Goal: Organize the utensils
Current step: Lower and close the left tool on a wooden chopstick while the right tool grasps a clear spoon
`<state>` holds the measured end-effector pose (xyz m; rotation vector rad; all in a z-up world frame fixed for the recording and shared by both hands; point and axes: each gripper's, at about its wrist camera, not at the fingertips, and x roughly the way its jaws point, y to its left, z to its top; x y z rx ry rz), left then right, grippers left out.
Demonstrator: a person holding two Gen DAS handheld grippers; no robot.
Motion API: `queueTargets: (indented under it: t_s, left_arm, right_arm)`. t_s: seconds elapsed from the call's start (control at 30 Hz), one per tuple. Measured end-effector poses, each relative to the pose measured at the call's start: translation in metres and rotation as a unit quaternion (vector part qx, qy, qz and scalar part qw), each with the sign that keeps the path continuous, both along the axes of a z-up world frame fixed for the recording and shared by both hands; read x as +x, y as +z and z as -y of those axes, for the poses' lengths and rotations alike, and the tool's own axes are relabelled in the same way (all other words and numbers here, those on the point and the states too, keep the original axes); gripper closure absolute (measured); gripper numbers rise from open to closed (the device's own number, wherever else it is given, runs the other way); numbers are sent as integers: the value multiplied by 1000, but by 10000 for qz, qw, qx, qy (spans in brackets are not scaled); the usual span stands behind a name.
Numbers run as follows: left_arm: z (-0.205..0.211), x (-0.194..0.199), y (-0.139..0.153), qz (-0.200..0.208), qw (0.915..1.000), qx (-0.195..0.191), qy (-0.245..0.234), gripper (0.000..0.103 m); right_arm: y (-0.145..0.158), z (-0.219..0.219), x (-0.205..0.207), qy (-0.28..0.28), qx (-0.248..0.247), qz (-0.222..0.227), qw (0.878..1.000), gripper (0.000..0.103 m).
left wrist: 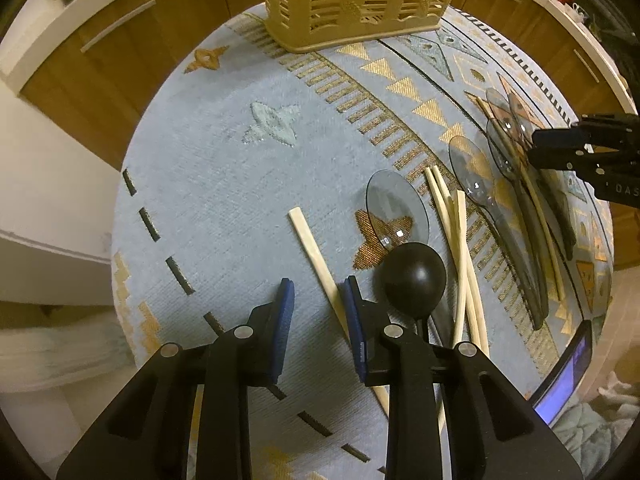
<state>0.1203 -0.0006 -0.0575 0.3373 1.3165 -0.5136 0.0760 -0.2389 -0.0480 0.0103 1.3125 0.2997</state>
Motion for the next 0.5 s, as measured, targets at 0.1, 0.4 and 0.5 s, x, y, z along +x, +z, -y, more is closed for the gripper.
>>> queueTargets:
  t_s: [0.1, 0.4, 0.5]
  left_arm:
    - [0, 6, -1, -70, 10000, -41, 19, 78]
    - [7, 14, -4, -211, 9997, -99, -3, 78]
    - [10, 14, -5, -200, 9998, -95, 1, 78]
  right_arm:
    - [-2, 10, 5, -106, 444, -220, 9987, 75]
    - [-2, 2, 5, 39, 211, -203, 9996, 75]
    - [-2, -3, 0, 136, 42, -133, 9998, 75]
